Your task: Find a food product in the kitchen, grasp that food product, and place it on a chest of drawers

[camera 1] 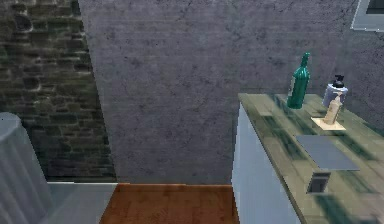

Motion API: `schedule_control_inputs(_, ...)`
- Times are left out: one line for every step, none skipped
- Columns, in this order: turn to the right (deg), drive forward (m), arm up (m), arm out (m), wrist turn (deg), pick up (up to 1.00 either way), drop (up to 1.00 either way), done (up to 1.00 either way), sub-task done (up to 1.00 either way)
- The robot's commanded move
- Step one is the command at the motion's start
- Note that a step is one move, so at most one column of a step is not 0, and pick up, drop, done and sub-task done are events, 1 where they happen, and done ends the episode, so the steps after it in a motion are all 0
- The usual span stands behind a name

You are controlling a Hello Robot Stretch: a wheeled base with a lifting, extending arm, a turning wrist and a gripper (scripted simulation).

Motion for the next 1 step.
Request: schedule_control_inputs(0.0, 0.0, 0.5, 0.0, 0.0, 0.0, 0.0, 0.0, 0.0)
